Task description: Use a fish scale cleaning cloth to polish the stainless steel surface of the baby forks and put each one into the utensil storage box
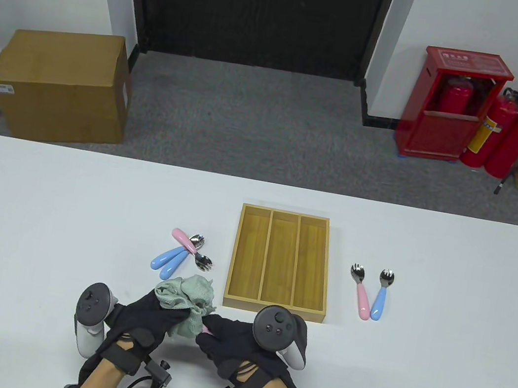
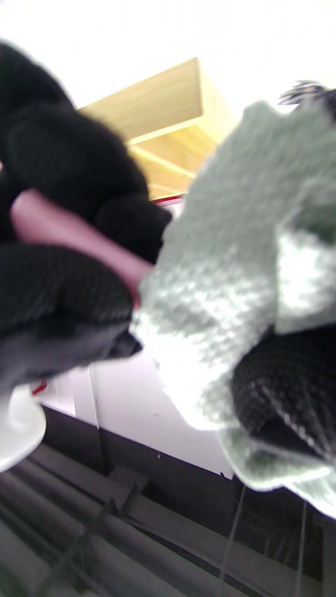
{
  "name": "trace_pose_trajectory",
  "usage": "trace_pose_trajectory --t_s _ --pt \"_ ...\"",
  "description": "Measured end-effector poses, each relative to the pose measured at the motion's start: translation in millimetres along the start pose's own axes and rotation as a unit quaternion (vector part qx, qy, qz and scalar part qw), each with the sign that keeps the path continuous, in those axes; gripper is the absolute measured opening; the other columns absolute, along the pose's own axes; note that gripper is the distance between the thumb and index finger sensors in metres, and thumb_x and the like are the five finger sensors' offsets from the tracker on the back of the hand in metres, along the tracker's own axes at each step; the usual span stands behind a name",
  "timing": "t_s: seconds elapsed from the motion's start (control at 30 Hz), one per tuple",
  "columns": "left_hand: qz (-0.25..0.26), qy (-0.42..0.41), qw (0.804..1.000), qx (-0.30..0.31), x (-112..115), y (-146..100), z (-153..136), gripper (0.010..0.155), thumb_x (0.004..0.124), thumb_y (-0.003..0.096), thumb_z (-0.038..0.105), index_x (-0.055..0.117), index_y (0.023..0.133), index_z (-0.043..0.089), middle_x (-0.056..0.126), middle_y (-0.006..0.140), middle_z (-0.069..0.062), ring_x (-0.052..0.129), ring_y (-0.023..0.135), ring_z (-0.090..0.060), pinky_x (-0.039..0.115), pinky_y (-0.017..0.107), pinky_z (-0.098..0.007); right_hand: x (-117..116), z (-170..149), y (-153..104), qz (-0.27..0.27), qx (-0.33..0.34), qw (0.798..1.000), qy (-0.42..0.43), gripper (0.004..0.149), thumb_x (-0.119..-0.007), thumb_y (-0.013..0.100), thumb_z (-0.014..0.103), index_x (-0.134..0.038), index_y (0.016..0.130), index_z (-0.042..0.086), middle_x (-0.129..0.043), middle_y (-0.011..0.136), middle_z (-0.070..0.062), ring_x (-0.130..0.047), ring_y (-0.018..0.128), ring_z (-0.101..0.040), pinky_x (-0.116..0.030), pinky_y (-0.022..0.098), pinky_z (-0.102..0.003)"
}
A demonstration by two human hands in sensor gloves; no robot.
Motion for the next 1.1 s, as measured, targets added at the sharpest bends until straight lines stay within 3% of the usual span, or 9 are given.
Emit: trace_pose_trajectory --t_s 0.2,0.4,0.77,0.97,1.1 --pt "0.016 0.083 0.996 0.014 -2.4 -0.6 1.3 0.052 0.086 0.0405 0.057 0.092 0.077 0.02 0.108 0.055 0.002 0.108 0.049 -0.021 0.078 0.058 -0.053 3.9 -3.9 -1.3 0.004 -0.001 1.0 -0.022 0.043 -0.078 0.039 0.036 -0.084 0.076 0.014 -0.094 0.055 -0.022 -0.095 0.038 -0.038 -0.073 0.038 -0.062" --pt "0.015 0.063 0.998 0.012 0.2 -1.8 -0.7 0.052 0.083 0.0422 0.053 0.092 0.08 0.019 0.108 0.061 -0.001 0.109 0.055 -0.024 0.077 0.058 -0.054 2.7 -7.0 -1.2 0.006 -0.006 1.0 -0.02 0.043 -0.078 0.04 0.037 -0.084 0.076 0.014 -0.094 0.055 -0.022 -0.095 0.038 -0.038 -0.073 0.038 -0.063" --pt "0.0 0.068 0.997 0.027 2.5 -1.0 10.0 0.045 0.088 0.0407 0.033 0.085 0.086 0.031 0.101 0.078 -0.002 0.103 0.07 -0.026 0.074 0.062 -0.057 -0.6 -8.5 -1.7 0.016 -0.01 0.999 -0.038 0.043 -0.078 0.04 0.037 -0.083 0.077 0.014 -0.093 0.057 -0.023 -0.095 0.039 -0.039 -0.072 0.039 -0.063" --pt "-0.025 0.199 0.978 0.06 8.2 -0.9 26.1 0.045 0.089 0.0414 0.029 0.084 0.086 0.03 0.097 0.078 -0.006 0.1 0.065 -0.029 0.071 0.063 -0.059 1.8 -9.4 -2.9 0.017 -0.011 0.997 -0.073 0.043 -0.08 0.04 0.036 -0.084 0.076 0.013 -0.093 0.057 -0.023 -0.094 0.039 -0.04 -0.071 0.039 -0.064" --pt "-0.031 0.276 0.958 0.068 14.2 -1.9 30.2 0.046 0.092 0.0402 0.035 0.084 0.085 0.027 0.099 0.072 -0.008 0.102 0.059 -0.028 0.073 0.062 -0.058 4.3 -9.2 -4.1 0.016 -0.007 0.994 -0.111 0.044 -0.08 0.039 0.036 -0.084 0.075 0.013 -0.093 0.057 -0.022 -0.094 0.04 -0.04 -0.071 0.039 -0.064"
Point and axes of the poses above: the tracker on the back of each hand, its own z axis roughly to the thumb side, its own y axis roughly from the wrist to the fingertips, x = y × z, the point moved 1 cm from there along y, roughly from the wrist to the fingertips
